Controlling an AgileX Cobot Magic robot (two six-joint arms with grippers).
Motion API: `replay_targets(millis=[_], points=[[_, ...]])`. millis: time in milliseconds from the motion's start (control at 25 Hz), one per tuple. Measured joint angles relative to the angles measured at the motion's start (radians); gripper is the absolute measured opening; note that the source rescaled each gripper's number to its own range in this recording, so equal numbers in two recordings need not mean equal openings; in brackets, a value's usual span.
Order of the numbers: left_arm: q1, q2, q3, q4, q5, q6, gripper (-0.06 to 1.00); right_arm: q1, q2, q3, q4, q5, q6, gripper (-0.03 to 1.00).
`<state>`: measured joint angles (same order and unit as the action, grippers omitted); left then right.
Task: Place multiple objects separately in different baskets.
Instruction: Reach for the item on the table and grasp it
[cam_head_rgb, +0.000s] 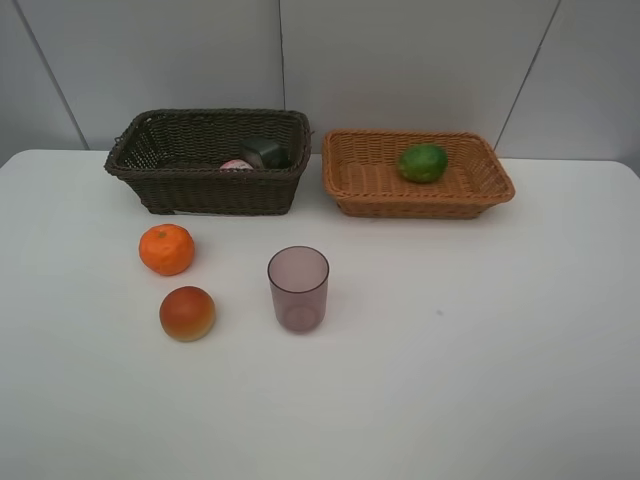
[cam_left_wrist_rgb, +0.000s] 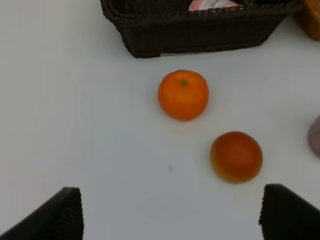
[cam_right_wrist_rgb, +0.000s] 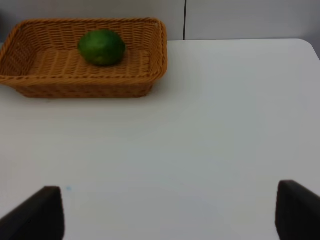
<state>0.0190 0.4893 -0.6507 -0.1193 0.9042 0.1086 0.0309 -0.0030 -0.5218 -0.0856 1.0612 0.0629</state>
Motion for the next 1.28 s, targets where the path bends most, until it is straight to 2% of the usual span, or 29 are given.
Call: replay_targets(millis=[280, 440, 640, 840, 1280], points=[[0.0, 0.374, -0.1, -0.014, -0.105, 0.006, 0.92, 0.0, 0.0, 0.0, 0.0, 0.0, 0.0, 0.94], [0.0, 0.539, -0.109, -0.031, -0.177, 0.006, 0.92, 0.0, 0.0, 0.0, 0.0, 0.0, 0.0, 0.94], [0.0, 0.662, -0.111, -0.034, -0.226, 0.01, 0.92, 0.0, 0.0, 0.0, 0.0, 0.0, 0.0, 0.94], [-0.002, 0.724, -0.111, -0.038, -0.258, 0.056, 0.92, 0.0, 0.0, 0.0, 0.0, 0.0, 0.0, 0.94], [-0.173, 0.919, -0.114, 0.046, -0.46, 0.085, 0.92, 0.0, 0.0, 0.0, 0.0, 0.0, 0.0, 0.94]])
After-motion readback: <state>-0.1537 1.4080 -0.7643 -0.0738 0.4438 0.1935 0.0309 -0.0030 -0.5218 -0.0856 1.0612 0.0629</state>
